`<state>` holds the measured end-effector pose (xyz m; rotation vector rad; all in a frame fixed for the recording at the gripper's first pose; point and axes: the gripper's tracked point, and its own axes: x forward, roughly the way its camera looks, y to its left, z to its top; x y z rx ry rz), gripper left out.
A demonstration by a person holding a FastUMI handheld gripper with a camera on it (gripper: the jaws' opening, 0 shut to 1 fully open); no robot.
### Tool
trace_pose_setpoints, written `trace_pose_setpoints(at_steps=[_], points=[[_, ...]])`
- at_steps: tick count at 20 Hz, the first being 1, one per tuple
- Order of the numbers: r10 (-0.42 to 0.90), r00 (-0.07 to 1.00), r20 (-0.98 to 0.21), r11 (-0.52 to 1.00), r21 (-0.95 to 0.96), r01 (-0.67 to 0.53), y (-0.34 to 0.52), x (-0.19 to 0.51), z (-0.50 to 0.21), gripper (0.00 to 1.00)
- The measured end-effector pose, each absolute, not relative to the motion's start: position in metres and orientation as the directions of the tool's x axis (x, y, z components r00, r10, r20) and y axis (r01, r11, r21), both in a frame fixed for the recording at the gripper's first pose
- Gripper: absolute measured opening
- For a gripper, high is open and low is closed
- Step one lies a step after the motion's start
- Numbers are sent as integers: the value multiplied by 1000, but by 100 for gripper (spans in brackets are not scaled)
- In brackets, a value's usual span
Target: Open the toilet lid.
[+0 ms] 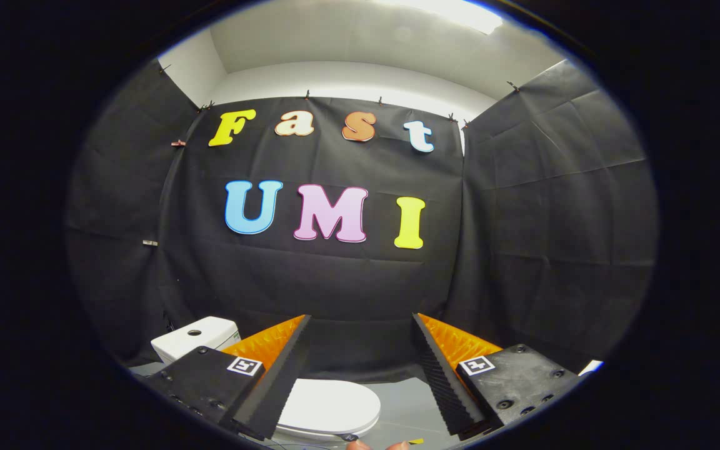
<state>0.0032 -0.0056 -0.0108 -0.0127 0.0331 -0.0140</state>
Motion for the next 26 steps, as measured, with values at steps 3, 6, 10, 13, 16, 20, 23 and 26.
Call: trace_pose_setpoints(at_steps=[3,6,10,13,16,20,23,26], points=[[-9,999,-34,1000,-5,9,-4,4,-12,98],[-6,1000,-25,1000,-12,5,0,7,-13,98],[5,1000,-13,999,-34,-5,4,12,-23,98],[-4,1000,-12,1000,-29,4,5,24,-43,98],[-5,999,-41,999,-45,3,7,37,-79,98],[23,1000,-20,999,-22,-23,13,40,-117,98],[30,999,-18,999,-31,-31,12,42,-153,98],[55,998,-31,998,-2,-55,14,40,-188,98]])
